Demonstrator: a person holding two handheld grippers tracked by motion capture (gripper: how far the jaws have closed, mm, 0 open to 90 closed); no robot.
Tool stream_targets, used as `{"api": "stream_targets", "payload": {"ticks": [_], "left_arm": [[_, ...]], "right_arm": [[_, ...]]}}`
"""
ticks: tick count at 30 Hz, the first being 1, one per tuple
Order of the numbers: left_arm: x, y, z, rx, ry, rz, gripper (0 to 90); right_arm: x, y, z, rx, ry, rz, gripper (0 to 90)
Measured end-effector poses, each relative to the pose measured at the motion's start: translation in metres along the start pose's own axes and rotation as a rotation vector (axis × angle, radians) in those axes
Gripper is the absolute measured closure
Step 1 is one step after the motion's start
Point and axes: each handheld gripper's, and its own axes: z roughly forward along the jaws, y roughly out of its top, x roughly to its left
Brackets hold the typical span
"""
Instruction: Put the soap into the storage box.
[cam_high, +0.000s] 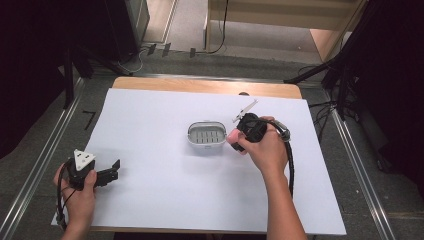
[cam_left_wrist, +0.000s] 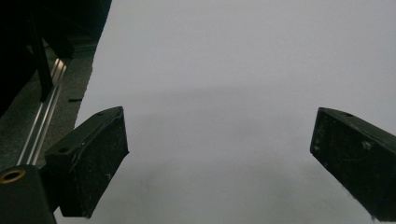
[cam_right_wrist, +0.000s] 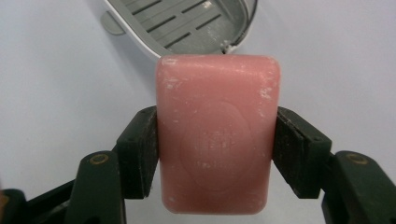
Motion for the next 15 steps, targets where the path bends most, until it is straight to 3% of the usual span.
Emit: {"api": "stream_targets", "payload": {"ticks": [8,15], "left_arm": [[0.0,0.0,0.0,0.003,0.002,0.003,4.6],[0.0,0.0,0.0,0.002,0.001,0.002,4.6]], "right_arm": [[0.006,0.011,0.002,0.001,0.029,-0.141,38.6],[0.007,0.018,0.001,-0.017,0.047,-0.196,38.7]]}}
